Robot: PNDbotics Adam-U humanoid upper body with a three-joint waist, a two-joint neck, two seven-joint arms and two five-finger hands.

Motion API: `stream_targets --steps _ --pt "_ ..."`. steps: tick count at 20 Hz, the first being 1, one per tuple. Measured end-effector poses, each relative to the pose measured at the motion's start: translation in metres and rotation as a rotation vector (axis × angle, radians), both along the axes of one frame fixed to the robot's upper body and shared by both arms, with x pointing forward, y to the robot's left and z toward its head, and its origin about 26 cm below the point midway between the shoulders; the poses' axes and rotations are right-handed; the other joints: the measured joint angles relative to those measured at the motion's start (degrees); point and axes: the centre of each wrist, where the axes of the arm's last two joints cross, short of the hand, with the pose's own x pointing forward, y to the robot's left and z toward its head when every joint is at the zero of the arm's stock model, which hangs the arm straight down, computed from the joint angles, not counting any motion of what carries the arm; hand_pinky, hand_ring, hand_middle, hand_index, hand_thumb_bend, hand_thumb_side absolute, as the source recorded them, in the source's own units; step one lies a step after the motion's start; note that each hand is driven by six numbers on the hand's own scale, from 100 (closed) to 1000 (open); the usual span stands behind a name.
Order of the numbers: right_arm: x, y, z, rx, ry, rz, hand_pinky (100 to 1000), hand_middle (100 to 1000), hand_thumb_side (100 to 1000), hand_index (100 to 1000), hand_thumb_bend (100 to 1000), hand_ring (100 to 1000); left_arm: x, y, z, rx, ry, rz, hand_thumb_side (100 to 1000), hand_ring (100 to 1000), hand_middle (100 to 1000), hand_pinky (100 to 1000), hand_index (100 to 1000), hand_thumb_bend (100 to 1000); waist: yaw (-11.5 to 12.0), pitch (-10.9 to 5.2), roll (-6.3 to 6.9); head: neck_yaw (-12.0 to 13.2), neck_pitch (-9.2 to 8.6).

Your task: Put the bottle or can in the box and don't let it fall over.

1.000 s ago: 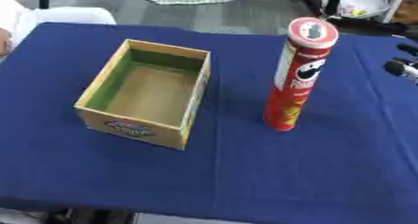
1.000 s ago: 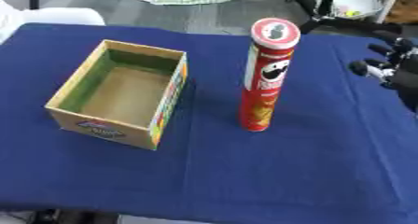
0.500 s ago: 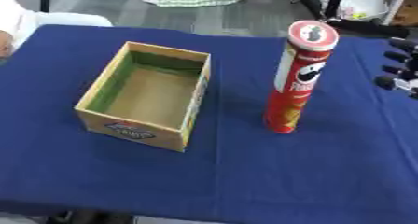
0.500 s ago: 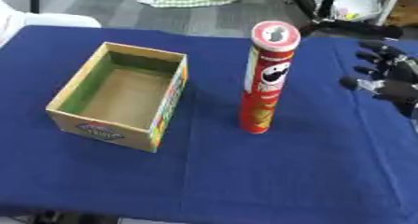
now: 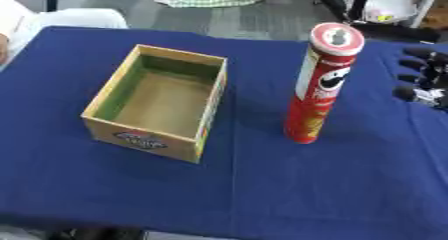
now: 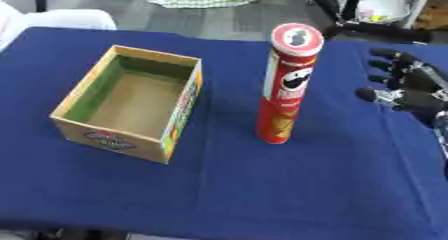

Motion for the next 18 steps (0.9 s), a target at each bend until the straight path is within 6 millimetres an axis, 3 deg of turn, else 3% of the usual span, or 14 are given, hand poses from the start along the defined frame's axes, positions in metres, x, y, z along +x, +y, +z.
stream_targets --steps 18 --pt "0.004 0.026 -0.010 0.037 0.096 0.030 930 1000 208 896 809 1000 0.000 0.000 0.000 0.000 0.000 -0.002 717 762 821 907 830 100 0.42 0.01 -0.11 -0.13 -0.02"
